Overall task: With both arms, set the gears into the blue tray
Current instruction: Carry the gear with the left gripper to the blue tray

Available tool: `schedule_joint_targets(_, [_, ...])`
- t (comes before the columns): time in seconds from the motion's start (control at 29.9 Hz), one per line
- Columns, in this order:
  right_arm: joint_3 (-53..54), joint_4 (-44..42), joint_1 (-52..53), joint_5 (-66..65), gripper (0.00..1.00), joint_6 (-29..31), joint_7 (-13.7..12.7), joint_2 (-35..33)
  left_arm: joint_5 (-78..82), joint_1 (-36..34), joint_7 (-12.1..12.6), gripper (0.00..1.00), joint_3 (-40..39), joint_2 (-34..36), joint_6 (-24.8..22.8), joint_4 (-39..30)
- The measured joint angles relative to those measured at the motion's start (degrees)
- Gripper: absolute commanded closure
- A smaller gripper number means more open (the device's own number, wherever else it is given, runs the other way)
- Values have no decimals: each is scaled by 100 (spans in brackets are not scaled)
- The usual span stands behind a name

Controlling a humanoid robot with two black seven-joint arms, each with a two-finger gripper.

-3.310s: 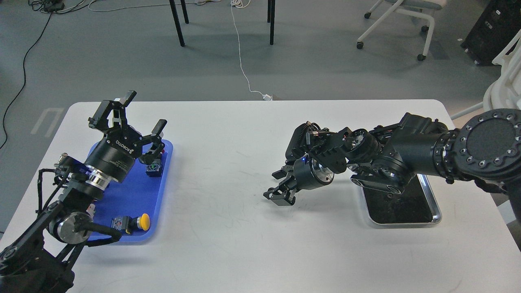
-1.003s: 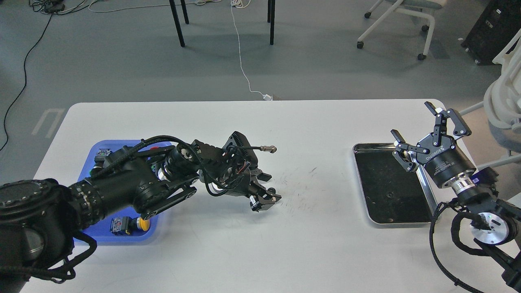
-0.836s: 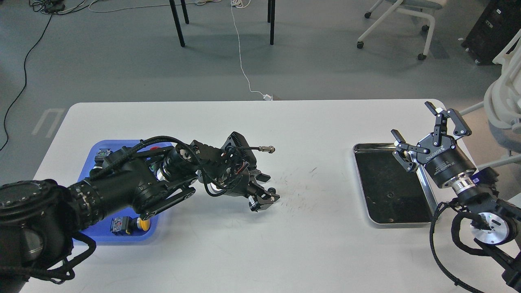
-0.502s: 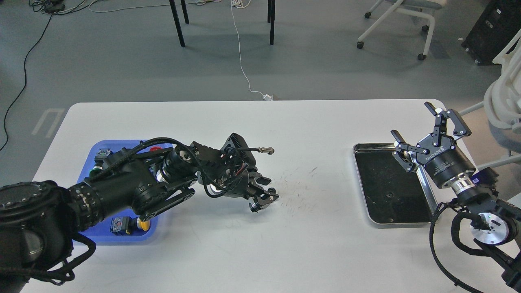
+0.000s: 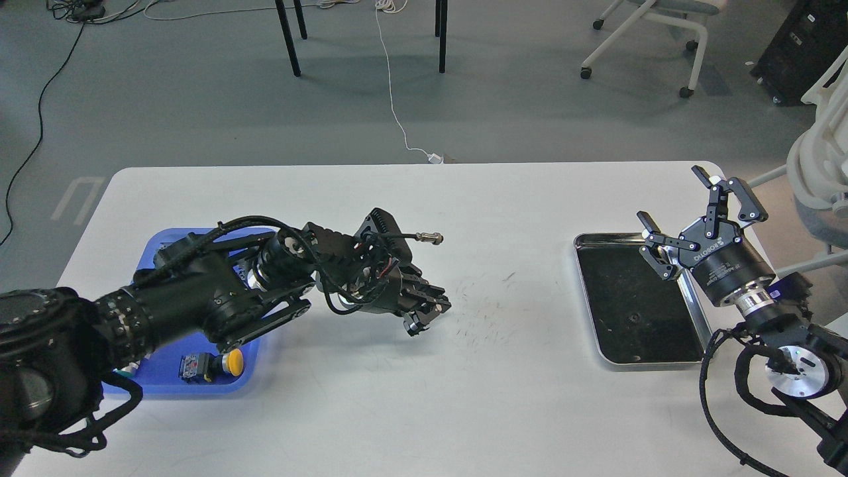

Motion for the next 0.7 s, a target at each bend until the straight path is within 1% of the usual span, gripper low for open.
schedule_joint_targets(0.1, [-2,3,6,-3,2,0,0,1,0,-219,1,88,-12,599,-11,-493])
schedule_joint_targets(0.2, [-27,11,9,-6,2,0,0,20,-111,-341,1,88,-4,1368,-44,-1023])
schedule_joint_targets(0.33, [-44,14,21,-12,2,0,0,57,-281,-271,1,87,79,2521,-55,-1613])
schedule_joint_targets(0.43, [-56,11,38,-13,2,0,0,76,-298,-167,2,87,284,3404,-56,-2010])
schedule_joint_targets(0.57, [-61,1,43,-13,2,0,0,94,-300,15,2,87,549,4187,-6,-2161])
schedule_joint_targets(0.7, [-62,-1,44,-15,2,0,0,105,-314,428,0,87,552,4445,57,-2093])
